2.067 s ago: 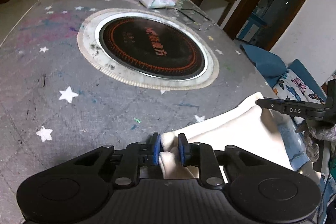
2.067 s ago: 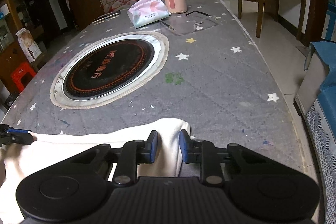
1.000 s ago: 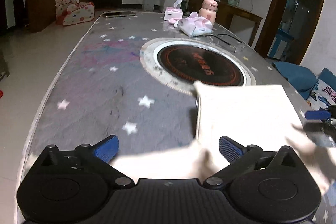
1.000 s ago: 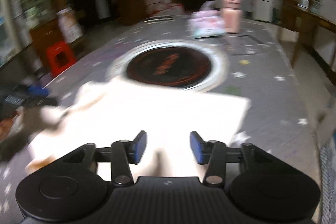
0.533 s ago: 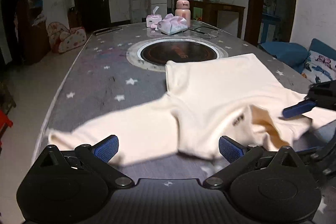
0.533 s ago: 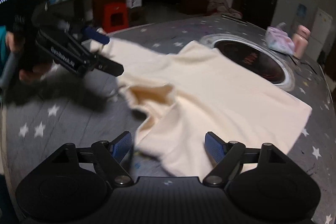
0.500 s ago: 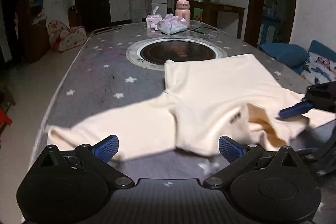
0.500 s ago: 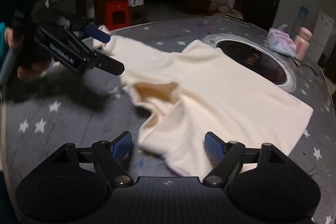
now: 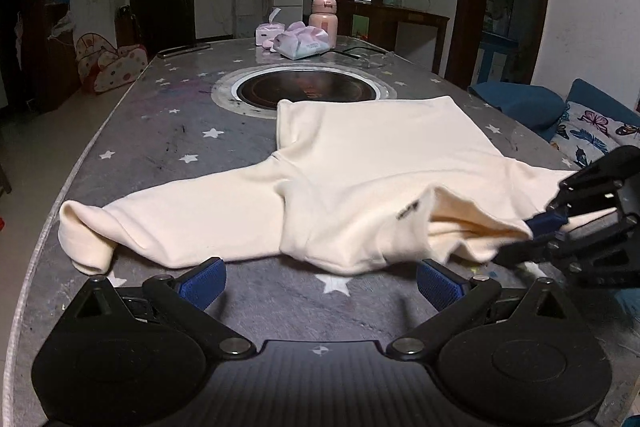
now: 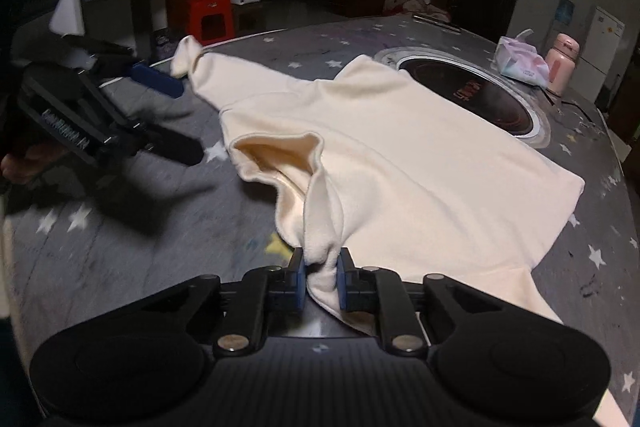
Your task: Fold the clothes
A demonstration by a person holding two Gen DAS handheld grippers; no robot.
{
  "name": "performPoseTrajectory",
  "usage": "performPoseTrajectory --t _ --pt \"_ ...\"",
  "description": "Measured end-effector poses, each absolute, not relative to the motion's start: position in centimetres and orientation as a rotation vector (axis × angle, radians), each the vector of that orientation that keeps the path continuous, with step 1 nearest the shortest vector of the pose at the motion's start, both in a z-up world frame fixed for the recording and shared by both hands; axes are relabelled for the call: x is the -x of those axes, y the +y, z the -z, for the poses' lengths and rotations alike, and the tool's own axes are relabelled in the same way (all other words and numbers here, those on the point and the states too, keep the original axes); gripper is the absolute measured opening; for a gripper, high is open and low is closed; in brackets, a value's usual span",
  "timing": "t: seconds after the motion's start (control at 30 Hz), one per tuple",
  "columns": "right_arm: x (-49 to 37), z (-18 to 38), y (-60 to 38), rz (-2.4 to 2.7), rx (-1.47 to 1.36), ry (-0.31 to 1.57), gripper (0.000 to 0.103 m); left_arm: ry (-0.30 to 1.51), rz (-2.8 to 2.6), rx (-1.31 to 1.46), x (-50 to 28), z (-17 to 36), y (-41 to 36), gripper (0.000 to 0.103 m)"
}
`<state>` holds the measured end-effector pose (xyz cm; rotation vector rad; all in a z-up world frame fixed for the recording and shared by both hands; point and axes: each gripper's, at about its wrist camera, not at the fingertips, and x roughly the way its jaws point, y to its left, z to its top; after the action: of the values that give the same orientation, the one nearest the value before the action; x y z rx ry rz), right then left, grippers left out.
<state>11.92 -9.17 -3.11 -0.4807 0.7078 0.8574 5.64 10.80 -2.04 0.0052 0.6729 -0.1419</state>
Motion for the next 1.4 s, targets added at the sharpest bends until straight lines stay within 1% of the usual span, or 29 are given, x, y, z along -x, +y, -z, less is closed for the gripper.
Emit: performPoseTrajectory --t 0.17,0.3,0.37,0.4,0.43,0.6,0.67,0.7,0.77,0.83,0.9,0.93,1.0,1.07,1.1,1.2,1.33,1.4 --pt "-9.2 2.6 -10.7 -0.950 0.529 0.732 0.012 0.636 0.142 0.009 -5.1 1.1 11.2 0.103" --pt "-7.2 2.3 -12.0 -1.060 0.558 0.796 0.013 0.618 0.135 0.019 -5.1 0.7 11.6 0.103" --pt "-6.6 2.0 -12.5 -1.107 0.553 0.828 0.014 0.625 0.134 0.024 -5.6 0.8 11.6 0.103" --pt "-6.3 1.8 -12.8 -1.129 0.552 0.842 0.022 0.629 0.133 0.026 -5.9 0.9 11.6 0.103" --pt "-6.0 1.6 -13.0 -1.142 0.545 0.852 0.027 0.633 0.130 0.027 -6.1 1.0 11.7 0.103" --pt "-5.7 -0.3 -14.0 -1.142 0.448 0.853 0.030 0.661 0.086 0.039 -7.7 2.0 12.4 0.103" --pt "-5.9 -1.1 -14.2 -1.130 0.399 0.822 0.038 0.686 0.063 0.054 -8.1 2.5 12.9 0.103" --pt "-6.1 -1.4 -14.2 -1.120 0.381 0.804 0.044 0.701 0.051 0.064 -8.2 2.8 13.2 0.103" --pt "-6.8 -1.5 -13.6 -1.102 0.362 0.777 0.045 0.731 0.015 0.081 -8.3 3.4 13.9 0.103" --pt "-7.5 -1.1 -12.8 -1.078 0.345 0.766 0.051 0.732 -0.027 0.058 -7.8 3.7 14.1 0.103" --pt "-8.3 -0.6 -11.8 -1.038 0.333 0.761 0.055 0.733 -0.058 0.029 -7.3 4.0 14.3 0.103" --pt "-8.7 -0.3 -11.4 -1.018 0.326 0.760 0.062 0.730 -0.066 0.016 -6.9 4.1 14.3 0.103" --pt "-9.6 0.4 -10.7 -0.973 0.323 0.752 0.072 0.729 -0.077 0.020 -6.2 4.1 14.7 0.103" --pt "-10.5 1.1 -9.7 -0.947 0.319 0.748 0.074 0.729 -0.088 0.026 -5.5 4.1 15.1 0.103" --pt "-10.9 1.5 -9.2 -0.933 0.314 0.751 0.079 0.732 -0.096 0.034 -5.3 4.1 15.3 0.103" --pt "-11.6 2.5 -8.4 -0.908 0.297 0.774 0.082 0.740 -0.122 0.057 -4.5 4.0 15.9 0.103" --pt "-11.4 3.3 -7.8 -0.942 0.292 0.807 0.089 0.746 -0.159 0.090 -4.0 3.6 16.6 0.103" --pt "-11.2 3.4 -7.9 -0.950 0.297 0.806 0.089 0.752 -0.184 0.113 -4.4 3.4 17.1 0.103"
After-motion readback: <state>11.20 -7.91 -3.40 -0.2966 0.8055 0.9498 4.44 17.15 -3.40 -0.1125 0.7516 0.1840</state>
